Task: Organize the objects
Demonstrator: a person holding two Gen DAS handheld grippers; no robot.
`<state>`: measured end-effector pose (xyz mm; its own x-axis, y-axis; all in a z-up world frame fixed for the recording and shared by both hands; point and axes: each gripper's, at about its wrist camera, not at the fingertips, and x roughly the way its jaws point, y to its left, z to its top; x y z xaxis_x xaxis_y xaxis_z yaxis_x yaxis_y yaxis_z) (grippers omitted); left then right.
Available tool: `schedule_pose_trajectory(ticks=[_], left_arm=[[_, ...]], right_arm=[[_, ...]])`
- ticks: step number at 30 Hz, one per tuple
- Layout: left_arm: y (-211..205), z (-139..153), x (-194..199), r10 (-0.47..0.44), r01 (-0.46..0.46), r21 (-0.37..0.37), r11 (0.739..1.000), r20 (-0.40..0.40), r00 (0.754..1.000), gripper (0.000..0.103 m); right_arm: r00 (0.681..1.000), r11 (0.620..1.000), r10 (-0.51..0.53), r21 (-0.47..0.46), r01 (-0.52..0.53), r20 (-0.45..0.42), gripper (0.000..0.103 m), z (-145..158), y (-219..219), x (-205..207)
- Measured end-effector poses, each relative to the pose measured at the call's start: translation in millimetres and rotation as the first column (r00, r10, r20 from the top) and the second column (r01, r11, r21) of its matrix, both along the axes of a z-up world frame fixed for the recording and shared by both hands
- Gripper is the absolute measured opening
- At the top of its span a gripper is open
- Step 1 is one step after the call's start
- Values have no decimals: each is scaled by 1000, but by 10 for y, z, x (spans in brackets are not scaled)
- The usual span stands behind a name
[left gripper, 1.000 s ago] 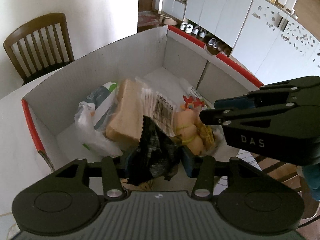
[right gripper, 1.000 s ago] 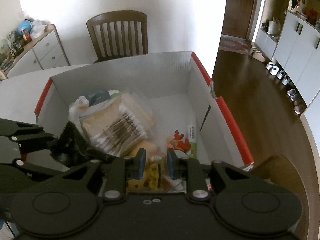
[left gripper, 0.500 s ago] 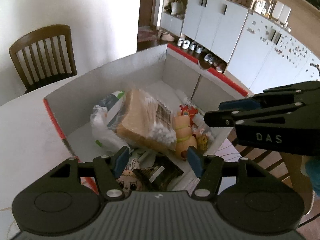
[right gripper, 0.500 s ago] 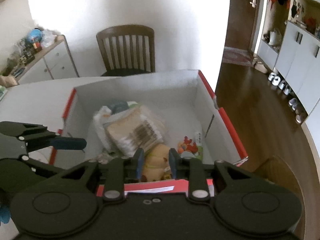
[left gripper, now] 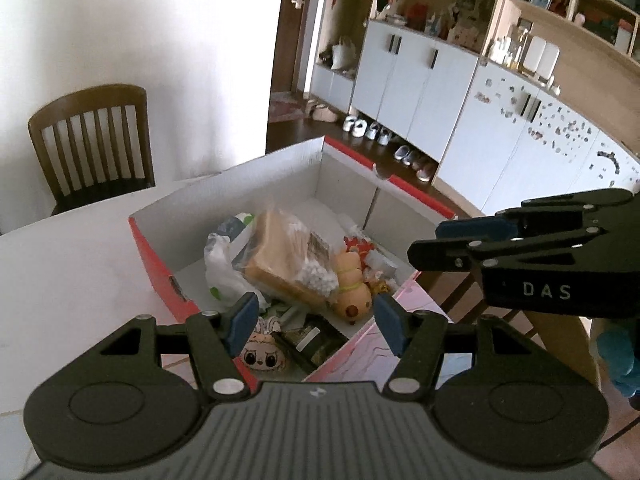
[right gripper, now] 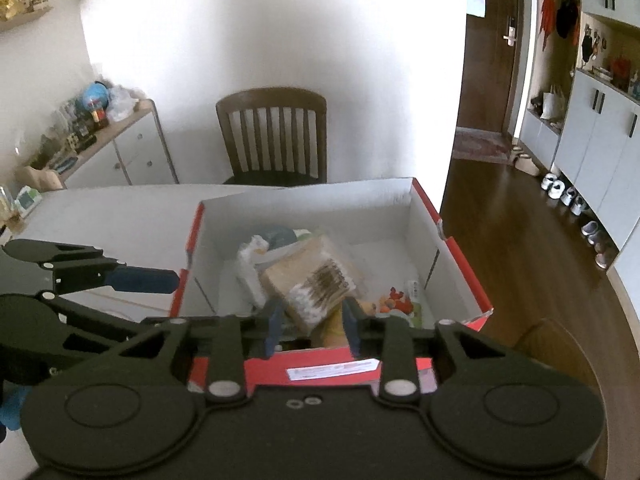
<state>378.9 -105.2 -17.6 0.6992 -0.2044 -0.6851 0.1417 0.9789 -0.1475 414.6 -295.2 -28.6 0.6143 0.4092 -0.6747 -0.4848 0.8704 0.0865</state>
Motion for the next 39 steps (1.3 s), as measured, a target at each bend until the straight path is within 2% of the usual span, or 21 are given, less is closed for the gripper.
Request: schedule_pose_trajectory(ticks=[2, 5, 7, 10, 12, 14, 15, 18, 22, 26, 33, 39], left_arm=[[31, 42, -73, 8, -8, 2, 1000, 15, 1000, 63], [82, 82, -176, 16, -16, 3, 1000, 32, 999, 64], [114, 111, -254, 22, -22, 0, 1000, 48, 999, 75], [169, 166, -369, 28, -28, -12, 1000, 73, 997, 78], [213, 198, -447, 39, -37, -25, 999, 87, 995, 86], [259, 224, -527, 42, -38, -36, 999, 98, 994, 89], [272, 231, -565, 46, -42, -37, 998, 102, 994, 90], [328, 266, -683, 59, -53, -50, 997, 120, 991, 103], [390, 321, -827, 75, -67, -65, 996, 135, 988, 103], [432, 372, -964, 85, -77, -57, 995, 149, 985, 103], [389, 453, -1154, 85, -93, 36, 995, 179, 980, 103], [392, 478, -1245, 92, -104, 49, 993, 194, 977, 103]], right_arm=[[1000, 1000, 0, 11, -1, 15, 49, 33, -5, -77], [1000, 1000, 4, 24, -5, 31, 52, 81, -1, -188], [999, 999, 8, 34, -9, 40, 53, 113, -1, -270], [999, 999, 5, 51, -7, 51, 56, 151, -18, -389], [998, 998, 2, 68, -6, 59, 62, 183, -36, -470], [997, 997, 1, 82, -8, 81, 80, 216, -42, -569], [996, 996, 3, 90, -12, 93, 83, 236, -46, -617], [993, 994, 9, 106, -21, 118, 91, 278, -59, -738], [990, 991, 7, 132, -26, 139, 102, 317, -84, -874], [989, 990, -11, 144, -10, 147, 103, 344, -95, -967], [988, 990, -19, 142, -3, 153, 103, 357, -76, -1091], [987, 990, -14, 139, -8, 159, 103, 355, -35, -1182]])
